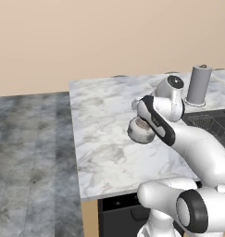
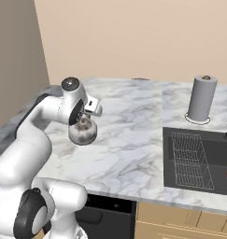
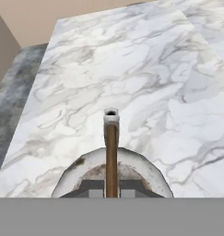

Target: Pick the kettle and mug and place them in the sink. Then turn on the water.

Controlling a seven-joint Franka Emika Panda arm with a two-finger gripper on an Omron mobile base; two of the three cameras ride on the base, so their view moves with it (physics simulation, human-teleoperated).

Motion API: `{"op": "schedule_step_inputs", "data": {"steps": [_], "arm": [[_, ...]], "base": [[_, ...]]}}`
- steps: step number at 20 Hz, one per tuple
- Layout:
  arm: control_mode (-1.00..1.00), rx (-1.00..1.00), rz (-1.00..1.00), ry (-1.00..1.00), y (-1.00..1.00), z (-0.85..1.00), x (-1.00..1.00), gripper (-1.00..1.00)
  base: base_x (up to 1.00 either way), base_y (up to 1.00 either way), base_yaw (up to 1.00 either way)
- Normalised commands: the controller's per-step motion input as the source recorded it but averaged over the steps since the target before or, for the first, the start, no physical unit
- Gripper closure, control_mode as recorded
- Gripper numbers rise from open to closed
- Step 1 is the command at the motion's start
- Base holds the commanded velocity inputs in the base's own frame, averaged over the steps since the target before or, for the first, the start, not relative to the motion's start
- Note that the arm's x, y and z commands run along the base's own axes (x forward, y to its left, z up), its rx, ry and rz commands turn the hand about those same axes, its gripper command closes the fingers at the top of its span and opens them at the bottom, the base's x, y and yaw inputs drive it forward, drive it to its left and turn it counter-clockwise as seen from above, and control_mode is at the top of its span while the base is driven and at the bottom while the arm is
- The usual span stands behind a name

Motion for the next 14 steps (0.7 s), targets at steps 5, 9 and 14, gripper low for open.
{"op": "schedule_step_inputs", "data": {"steps": [5, 9, 14], "arm": [[-1.0, 0.0, 0.0, -0.1, 0.02, 0.26, -0.04, 1.0], [1.0, 0.0, 0.0, 0.0, 0.0, 0.0, 0.0, 1.0], [1.0, 0.0, 0.0, 0.0, 0.0, 0.0, 0.0, 1.0]], "base": [[0.0, 0.0, 0.0], [-0.3, 0.1, 0.0], [-0.44, 0.04, 0.0]]}}
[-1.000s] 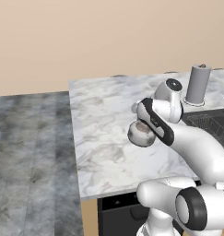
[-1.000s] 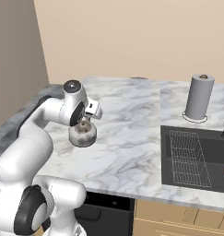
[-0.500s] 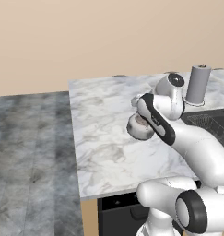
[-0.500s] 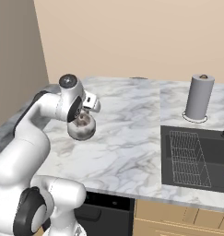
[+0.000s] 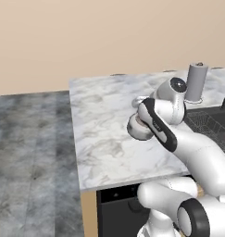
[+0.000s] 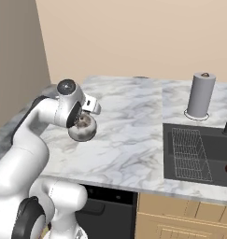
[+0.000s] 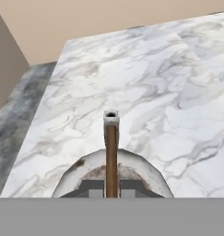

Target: Pick the kettle and mug and place them in the sink. Then turn on the water.

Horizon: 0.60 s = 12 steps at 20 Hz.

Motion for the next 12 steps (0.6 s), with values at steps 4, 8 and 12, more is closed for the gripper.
{"op": "schedule_step_inputs", "data": {"steps": [4, 8, 12], "arm": [[1.0, 0.0, 0.0, 0.0, 0.0, 0.0, 0.0, 1.0], [1.0, 0.0, 0.0, 0.0, 0.0, 0.0, 0.0, 1.0], [1.0, 0.0, 0.0, 0.0, 0.0, 0.0, 0.0, 1.0]], "base": [[-0.34, 0.0, 0.0], [-0.32, -0.13, 0.0], [-0.52, -0.33, 0.0]]}}
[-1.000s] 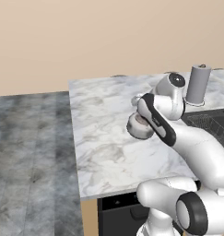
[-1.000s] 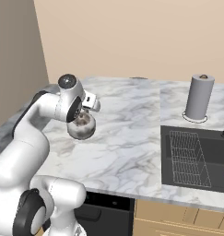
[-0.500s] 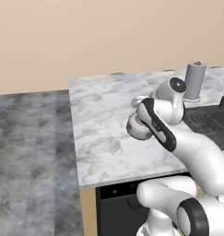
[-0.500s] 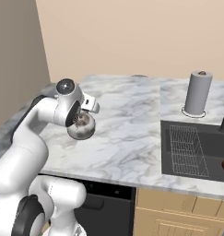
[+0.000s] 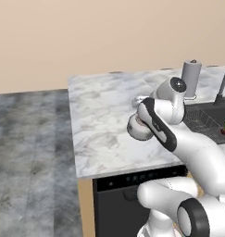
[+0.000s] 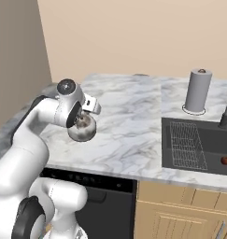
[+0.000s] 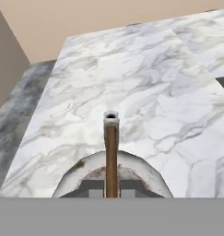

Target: Pick the kettle and mug and place them in the sink. Then turn on the water.

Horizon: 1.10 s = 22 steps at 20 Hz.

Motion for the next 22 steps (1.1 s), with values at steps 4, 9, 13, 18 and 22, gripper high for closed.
{"op": "schedule_step_inputs", "data": {"steps": [4, 9, 13, 18, 22], "arm": [[1.0, 0.0, 0.0, 0.0, 0.0, 0.0, 0.0, 1.0], [1.0, 0.0, 0.0, 0.0, 0.0, 0.0, 0.0, 1.0], [1.0, 0.0, 0.0, 0.0, 0.0, 0.0, 0.0, 1.0], [1.0, 0.0, 0.0, 0.0, 0.0, 0.0, 0.0, 1.0], [1.0, 0.0, 0.0, 0.0, 0.0, 0.0, 0.0, 1.0]], "base": [[-0.74, -0.58, 0.0], [-0.5, -0.92, 0.01], [-0.24, -1.0, 0.03], [-0.02, -0.96, 0.0], [0.0, -0.93, 0.0]]}}
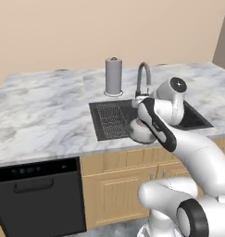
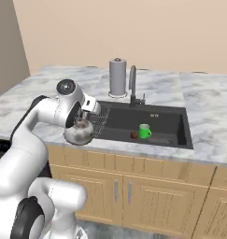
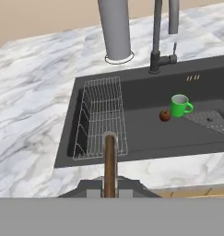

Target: Pick the kettle and mug and place them in the sink. Then turn on the water.

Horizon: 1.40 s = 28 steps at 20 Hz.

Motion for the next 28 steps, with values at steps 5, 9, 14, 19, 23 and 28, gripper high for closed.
{"op": "schedule_step_inputs", "data": {"steps": [5, 9, 14, 19, 23, 28], "arm": [[1.0, 0.0, 0.0, 0.0, 0.0, 0.0, 0.0, 1.0], [1.0, 0.0, 0.0, 0.0, 0.0, 0.0, 0.0, 1.0], [1.0, 0.0, 0.0, 0.0, 0.0, 0.0, 0.0, 1.0], [1.0, 0.0, 0.0, 0.0, 0.0, 0.0, 0.0, 1.0], [1.0, 0.0, 0.0, 0.0, 0.0, 0.0, 0.0, 1.0], [1.0, 0.0, 0.0, 0.0, 0.0, 0.0, 0.0, 1.0]], "base": [[0.17, -0.84, 0.0], [0.44, -0.69, 0.0], [0.79, -0.27, 0.0], [0.74, -0.1, 0.0], [0.39, -0.29, 0.0], [0.06, -0.48, 0.0]]}}
